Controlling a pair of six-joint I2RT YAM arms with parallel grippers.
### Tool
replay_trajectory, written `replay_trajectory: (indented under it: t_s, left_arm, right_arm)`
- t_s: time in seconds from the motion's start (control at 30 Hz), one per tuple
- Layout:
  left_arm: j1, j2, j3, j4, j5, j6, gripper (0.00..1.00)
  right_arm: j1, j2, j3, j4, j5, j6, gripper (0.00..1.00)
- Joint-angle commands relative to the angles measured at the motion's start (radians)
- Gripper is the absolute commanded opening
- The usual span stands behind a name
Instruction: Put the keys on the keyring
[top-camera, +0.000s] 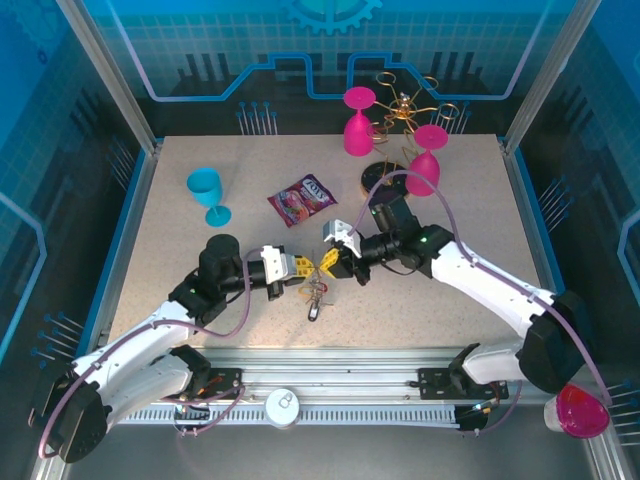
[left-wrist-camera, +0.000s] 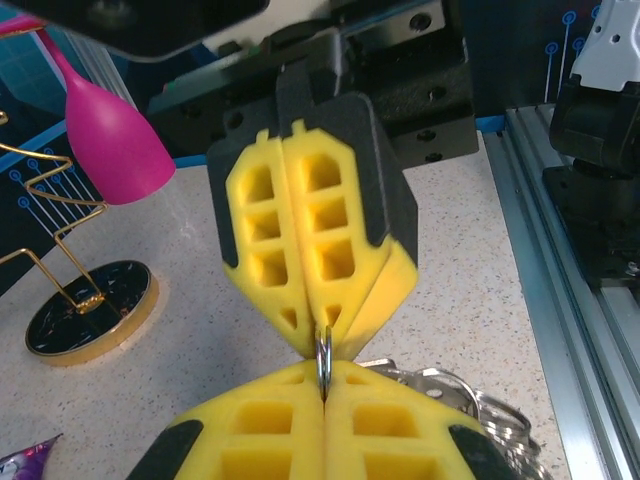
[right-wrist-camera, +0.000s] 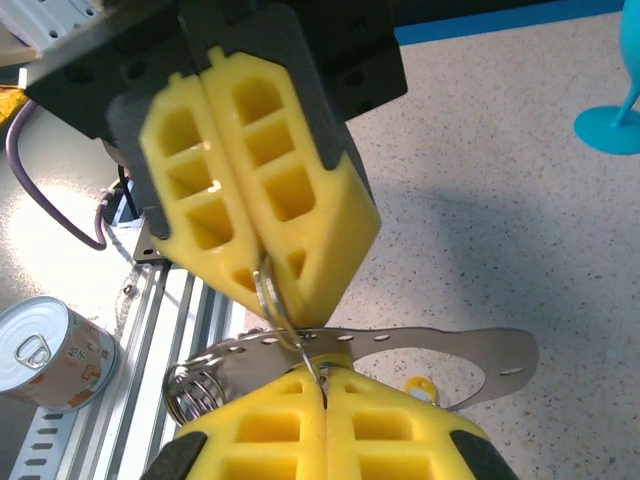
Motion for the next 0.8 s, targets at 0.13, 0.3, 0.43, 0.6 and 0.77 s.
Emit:
replay_trajectory:
  t_s: [0.13, 0.3, 0.43, 0.6, 0.77]
  left_arm:
    - [-0.006, -0.018, 0.016, 0.121, 0.069, -0.031, 0.00]
    - [-0.006, -0.011, -0.008, 0.122, 0.057, -0.026, 0.00]
    - [-0.005, -0.004, -0.017, 0.136, 0.059, -0.032, 0.00]
    - [-0.007, -0.001, -0.014, 0.140, 0.063, -0.036, 0.00]
    - [-0.006, -0.001, -0.014, 0.138, 0.063, -0.036, 0.00]
  right_arm:
    - [-0.003, 0.019, 0.018, 0.017, -0.007, 0.032, 0.12]
    - [-0.018, -0.091, -0.072, 0.131, 0.015, 0.015, 0.31]
    - [-0.014, -0.138, -0.105, 0.173, 0.004, -0.037, 0.34]
    - [0.001, -0.120, -0.078, 0.164, -0.014, -0.057, 0.34]
    - [0.017, -0.096, -0.058, 0.170, -0.025, -0.062, 0.31]
